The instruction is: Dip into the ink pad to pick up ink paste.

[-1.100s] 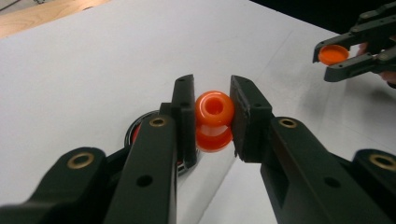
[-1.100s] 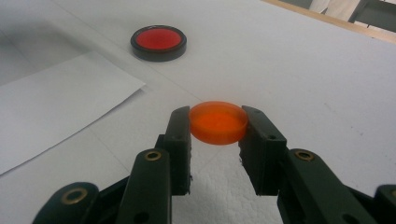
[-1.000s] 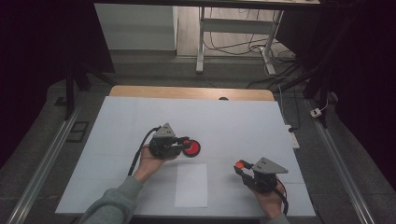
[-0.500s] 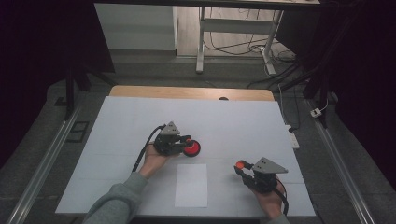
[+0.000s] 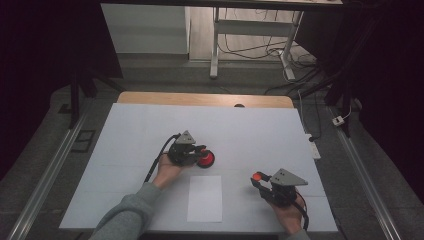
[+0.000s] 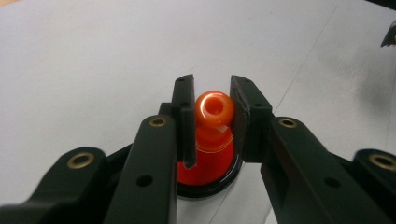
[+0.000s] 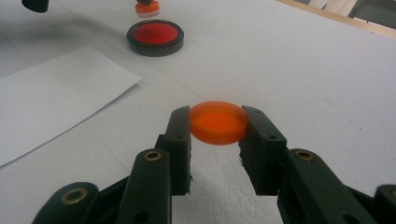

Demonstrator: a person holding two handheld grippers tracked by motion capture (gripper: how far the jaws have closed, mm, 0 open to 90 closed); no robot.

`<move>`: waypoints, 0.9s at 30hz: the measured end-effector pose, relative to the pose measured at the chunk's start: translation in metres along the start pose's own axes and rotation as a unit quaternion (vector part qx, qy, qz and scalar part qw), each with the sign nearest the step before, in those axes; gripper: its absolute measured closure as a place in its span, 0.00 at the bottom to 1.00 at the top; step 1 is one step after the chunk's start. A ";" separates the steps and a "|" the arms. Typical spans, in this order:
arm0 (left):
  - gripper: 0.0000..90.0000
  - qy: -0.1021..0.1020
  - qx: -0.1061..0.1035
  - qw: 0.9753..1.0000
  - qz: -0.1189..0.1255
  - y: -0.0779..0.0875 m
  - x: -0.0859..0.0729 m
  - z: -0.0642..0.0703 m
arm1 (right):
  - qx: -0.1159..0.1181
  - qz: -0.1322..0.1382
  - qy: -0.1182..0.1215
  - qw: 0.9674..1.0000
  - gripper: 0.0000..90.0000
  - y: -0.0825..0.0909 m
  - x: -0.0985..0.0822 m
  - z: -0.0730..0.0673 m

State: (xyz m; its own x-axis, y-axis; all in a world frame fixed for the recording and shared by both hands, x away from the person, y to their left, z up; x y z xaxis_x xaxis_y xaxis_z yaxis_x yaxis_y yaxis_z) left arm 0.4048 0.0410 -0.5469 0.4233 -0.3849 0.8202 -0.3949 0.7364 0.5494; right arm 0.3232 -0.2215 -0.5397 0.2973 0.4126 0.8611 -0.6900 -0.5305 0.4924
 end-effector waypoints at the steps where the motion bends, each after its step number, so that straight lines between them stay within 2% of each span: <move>1: 0.81 -0.002 0.001 1.000 -0.002 -0.001 0.000 0.000 | 0.000 0.000 0.001 1.000 0.72 0.000 0.000 0.000; 16: 0.81 -0.010 0.013 1.000 -0.011 -0.007 -0.005 -0.003 | 0.000 -0.002 0.003 1.000 0.72 0.000 -0.001 0.001; 27: 0.81 -0.012 0.014 1.000 -0.015 -0.010 -0.006 -0.003 | 0.001 -0.002 0.003 1.000 0.72 -0.001 -0.001 0.001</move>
State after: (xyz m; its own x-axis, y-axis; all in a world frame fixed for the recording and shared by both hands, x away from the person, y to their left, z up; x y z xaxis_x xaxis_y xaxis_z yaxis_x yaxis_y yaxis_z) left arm 0.4083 0.0381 -0.5579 0.4157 -0.4209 0.8062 -0.4052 0.7079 0.5785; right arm 0.3239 -0.2220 -0.5408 0.2950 0.4194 0.8585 -0.6874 -0.5309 0.4956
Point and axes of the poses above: each handheld gripper's, and its own axes: y roughly backward along the jaws, x roughly out of its top, z roughly to its right, the point moved 6 cm from there along -y, roughly forward along the jaws, and after that the axes turned 4 degrees about -x, right-handed, at the moved point
